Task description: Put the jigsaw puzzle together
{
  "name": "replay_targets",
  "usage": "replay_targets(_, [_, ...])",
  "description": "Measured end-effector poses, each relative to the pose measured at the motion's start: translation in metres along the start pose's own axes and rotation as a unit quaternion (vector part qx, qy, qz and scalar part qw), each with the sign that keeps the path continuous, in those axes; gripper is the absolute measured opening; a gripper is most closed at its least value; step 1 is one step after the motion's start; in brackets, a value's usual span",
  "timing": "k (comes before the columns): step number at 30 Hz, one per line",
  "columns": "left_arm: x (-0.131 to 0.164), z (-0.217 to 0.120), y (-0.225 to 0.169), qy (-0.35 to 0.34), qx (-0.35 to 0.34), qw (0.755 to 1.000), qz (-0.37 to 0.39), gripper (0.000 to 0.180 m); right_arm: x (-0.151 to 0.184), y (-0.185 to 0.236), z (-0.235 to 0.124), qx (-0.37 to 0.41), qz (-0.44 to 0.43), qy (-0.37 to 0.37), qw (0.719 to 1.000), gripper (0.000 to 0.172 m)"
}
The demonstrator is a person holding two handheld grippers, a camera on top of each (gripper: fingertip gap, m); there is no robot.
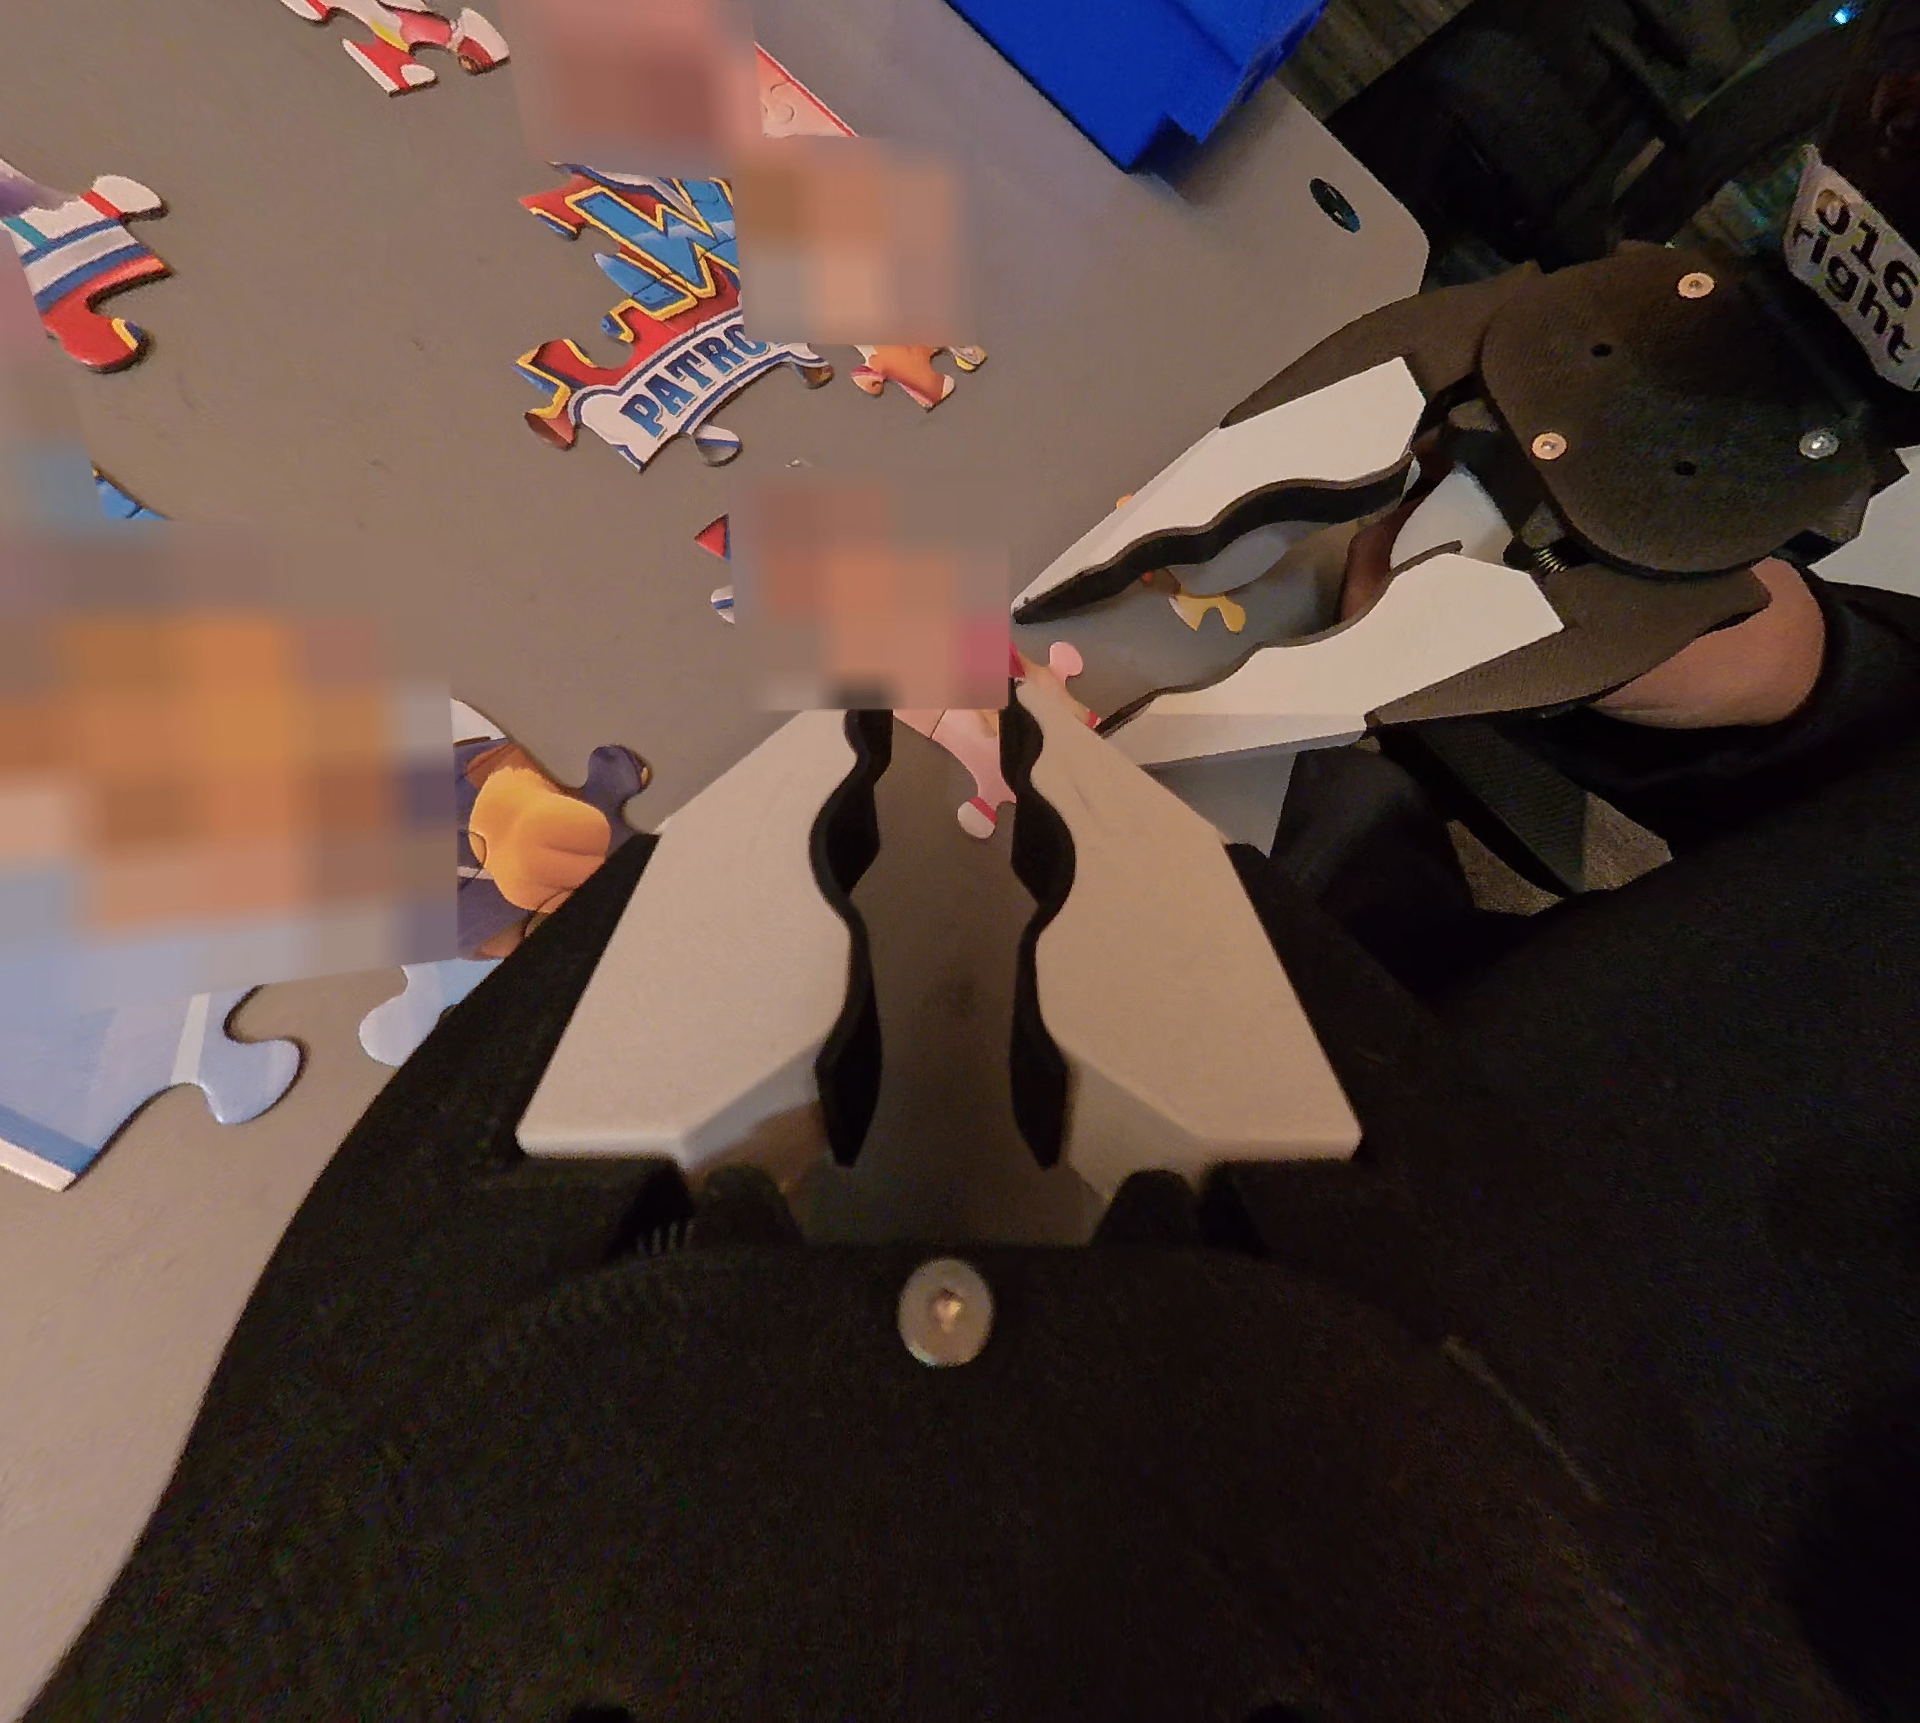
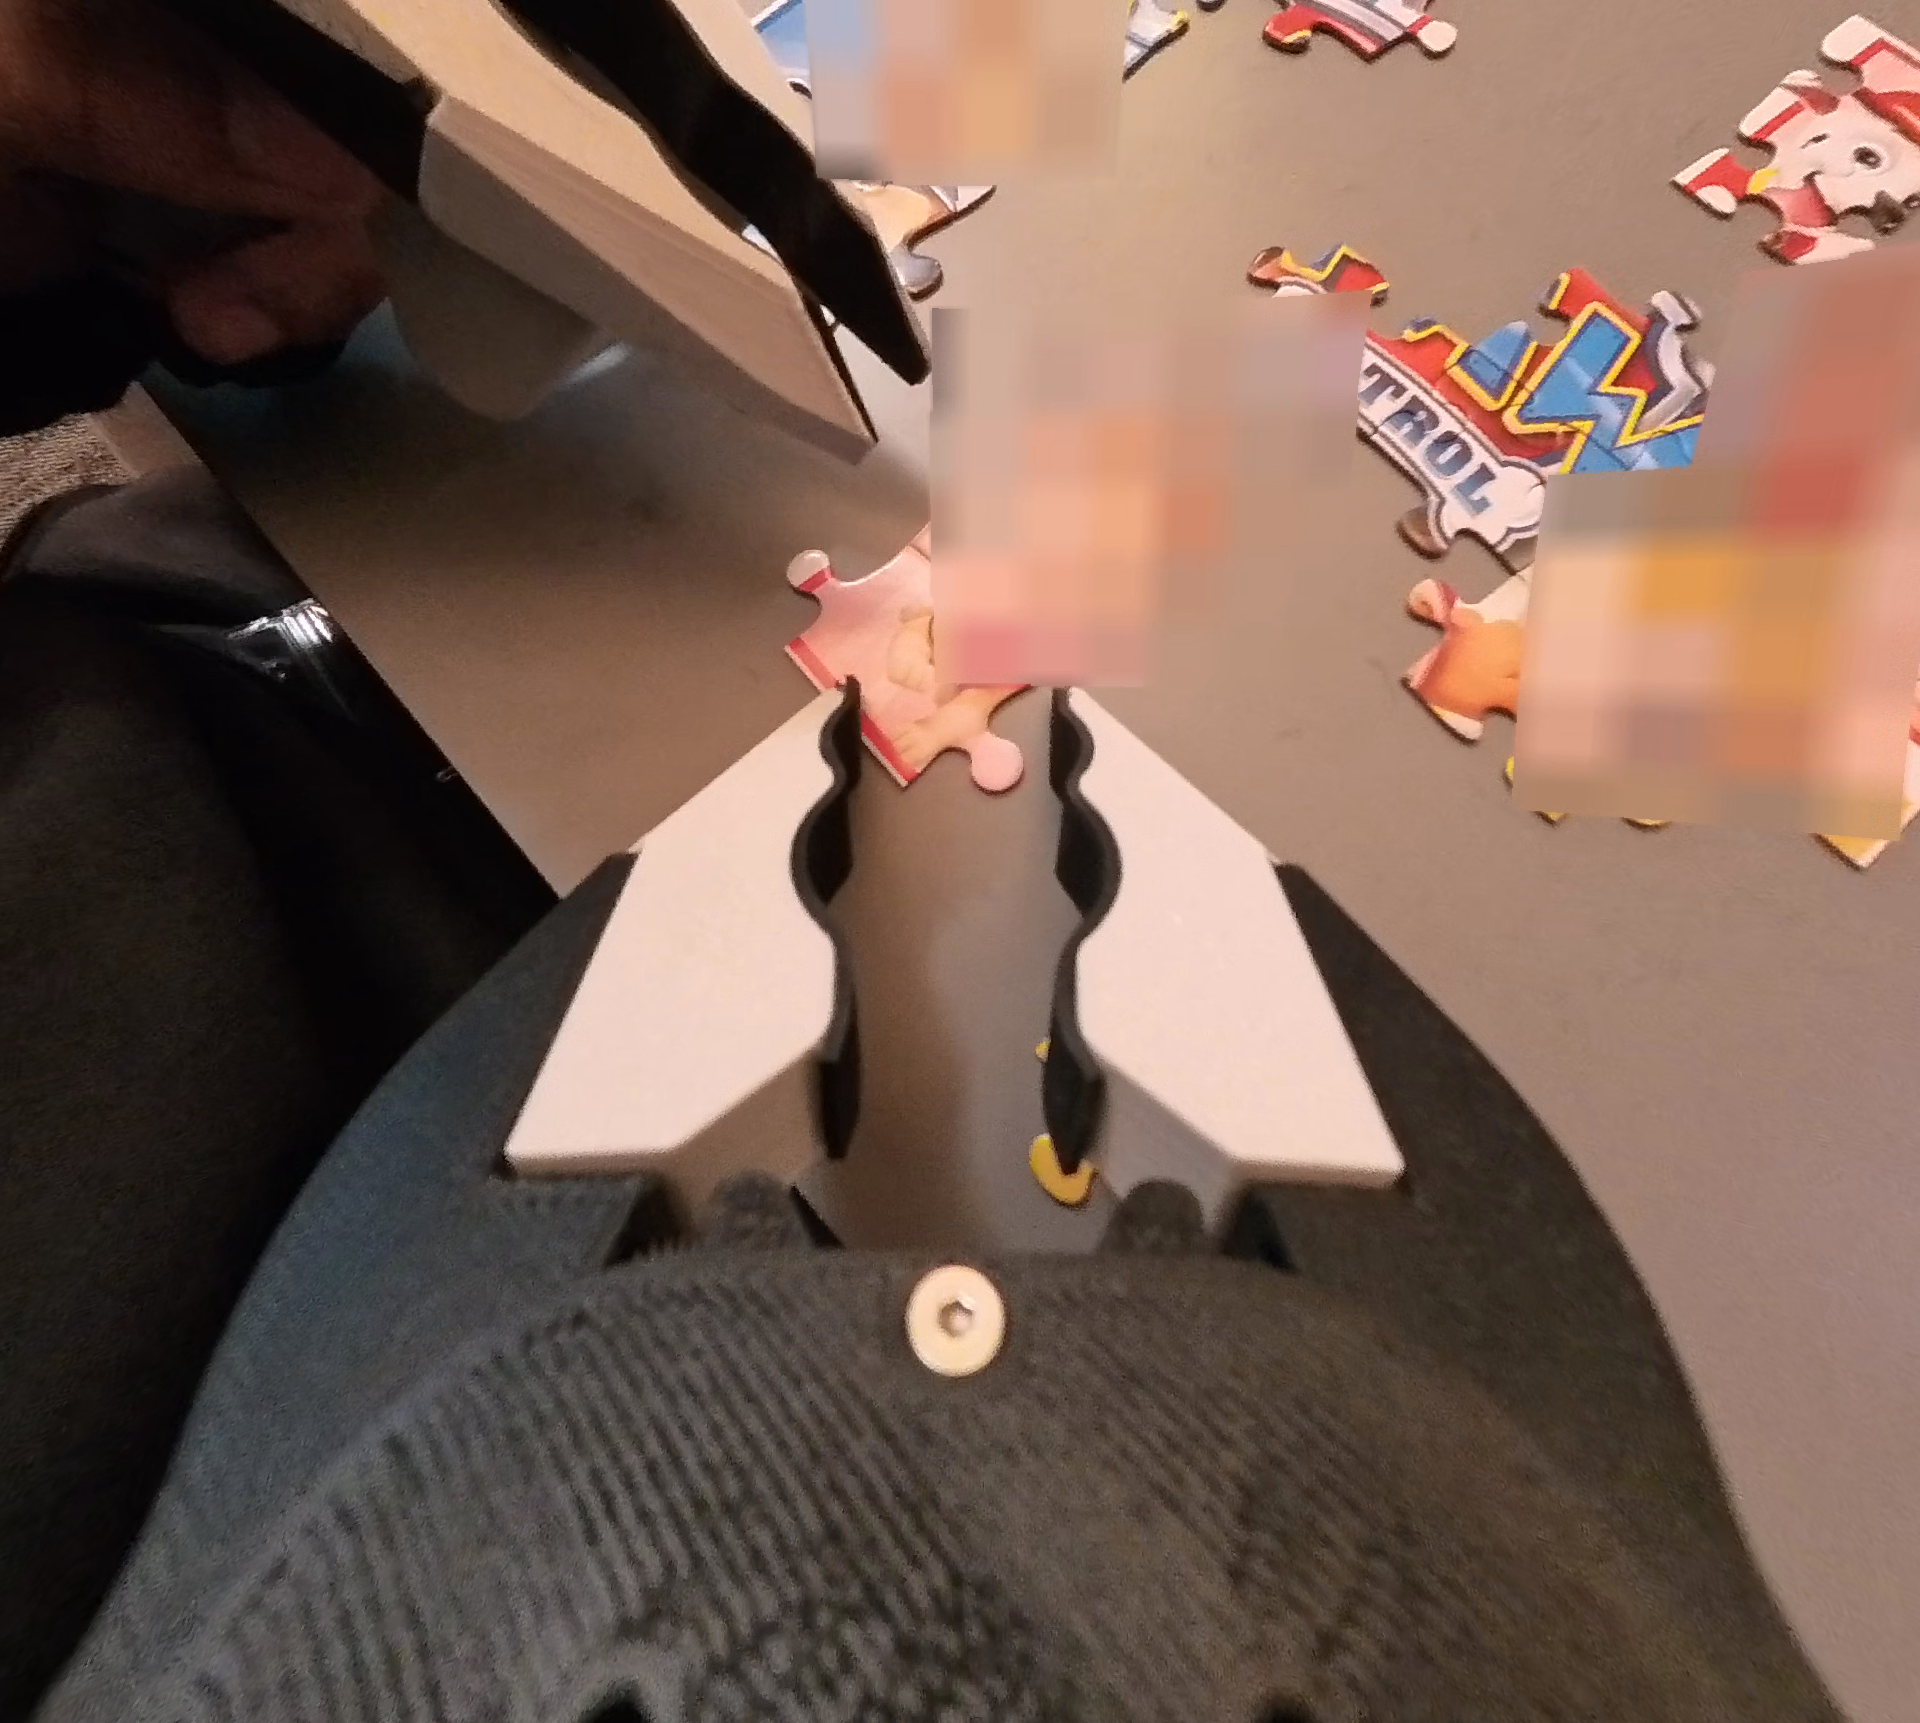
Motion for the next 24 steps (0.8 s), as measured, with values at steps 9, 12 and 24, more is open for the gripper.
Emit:
replay_targets(9, [0.0009,0.0017,-0.0006,0.002,0.002,1.0,-0.001,0.017,0.0006,-0.0015,0.0001,0.003,0.003,-0.003,1.0,0.034])
replay_targets(12, [0.0014,0.0027,-0.001,0.003,0.004,1.0,-0.002,0.017,0.0006,-0.0033,0.0006,0.007,0.009,-0.002,1.0,0.033])
replay_targets(24, [0.0018,0.0036,-0.0014,0.004,0.004,1.0,-0.003,0.018,-0.0014,-0.0063,0.0039,0.017,0.017,-0.002,1.0,0.033])
Point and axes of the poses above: each gripper's, where its closed fingertips meet, z out along the fingers, x out of its underside, y = z × x across the jaws, the point moved 9 cm from there along -z, back along the fingers, and after that the axes turned 15 degrees about x, right-handed, at the moved point
